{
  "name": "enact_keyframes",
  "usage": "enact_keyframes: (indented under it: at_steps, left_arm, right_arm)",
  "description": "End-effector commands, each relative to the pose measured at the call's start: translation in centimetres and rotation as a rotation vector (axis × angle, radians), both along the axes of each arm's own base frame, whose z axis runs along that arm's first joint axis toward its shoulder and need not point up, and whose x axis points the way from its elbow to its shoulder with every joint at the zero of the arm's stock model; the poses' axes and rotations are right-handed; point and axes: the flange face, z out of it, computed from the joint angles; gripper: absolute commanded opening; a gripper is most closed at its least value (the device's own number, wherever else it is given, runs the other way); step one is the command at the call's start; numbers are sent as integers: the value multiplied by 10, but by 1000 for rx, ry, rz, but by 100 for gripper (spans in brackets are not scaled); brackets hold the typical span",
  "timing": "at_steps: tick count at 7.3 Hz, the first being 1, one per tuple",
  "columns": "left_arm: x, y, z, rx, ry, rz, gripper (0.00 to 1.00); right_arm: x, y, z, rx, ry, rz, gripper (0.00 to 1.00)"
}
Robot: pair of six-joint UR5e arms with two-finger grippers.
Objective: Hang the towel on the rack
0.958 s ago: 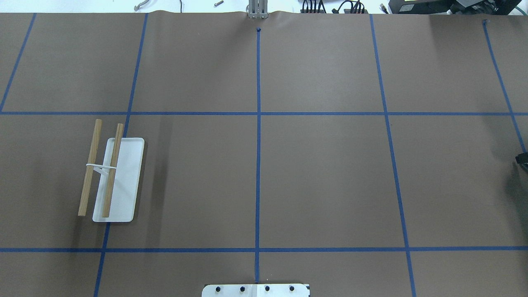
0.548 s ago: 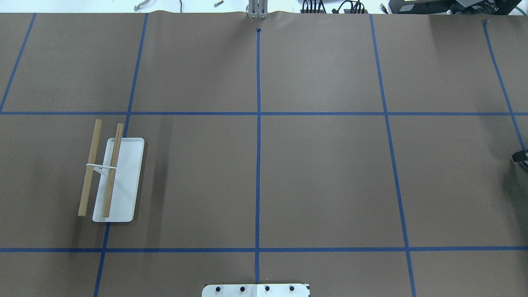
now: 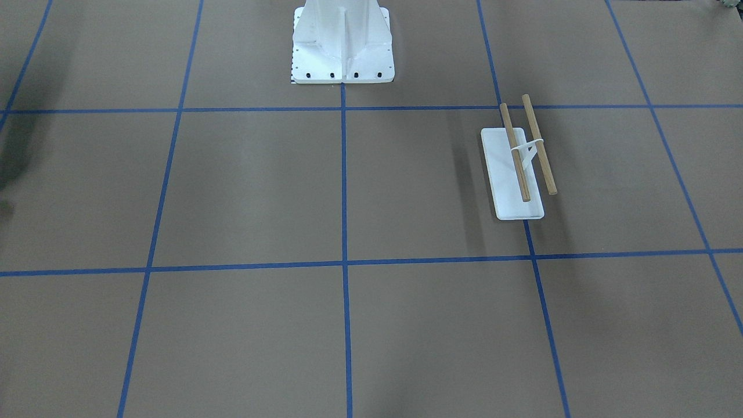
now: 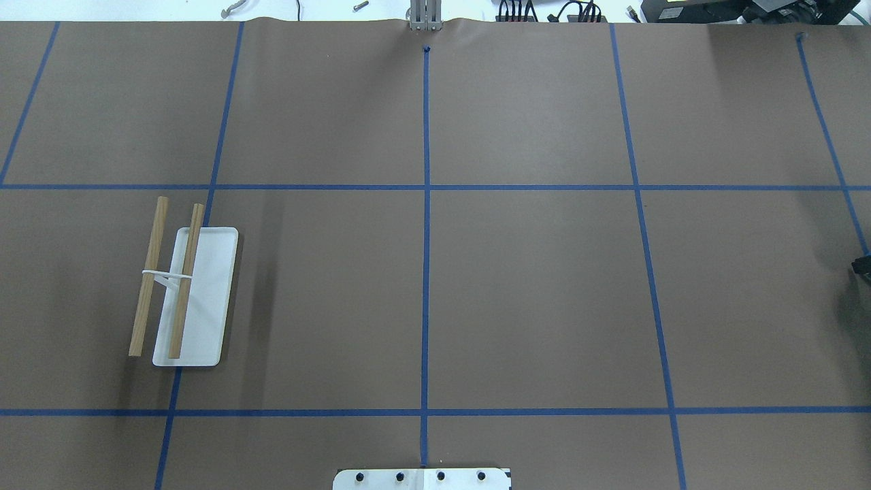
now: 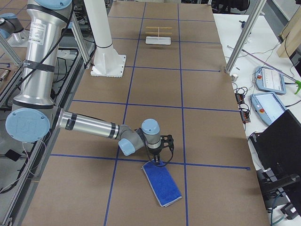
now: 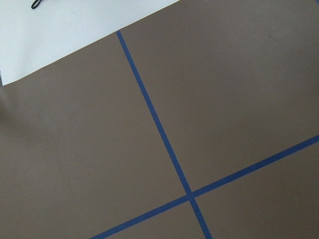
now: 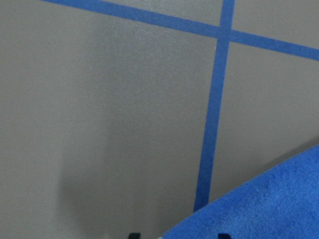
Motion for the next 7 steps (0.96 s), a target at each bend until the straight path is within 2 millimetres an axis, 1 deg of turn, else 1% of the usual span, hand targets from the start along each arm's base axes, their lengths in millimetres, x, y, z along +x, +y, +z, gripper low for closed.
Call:
enact_keyframes:
  at_steps: [1,2,3,5,7]
  left_arm:
    - [0,0,0,-1,0,0,99]
    - [0,0,0,-1,0,0,99]
    - [0,-1,0,0,0,0,99]
    - [0,-1,0,0,0,0,99]
    - [0,-1,0,0,0,0,99]
  right_arm:
    - [-1,-1,3,0,11,2,48]
    - [-3,-2,3,0,12,0,47]
    - [-4,-2,2,1,12,-1,42]
    - [-4,-3,0,3,6,-1,0]
    - [1,-1,-2,2,-2,4,0]
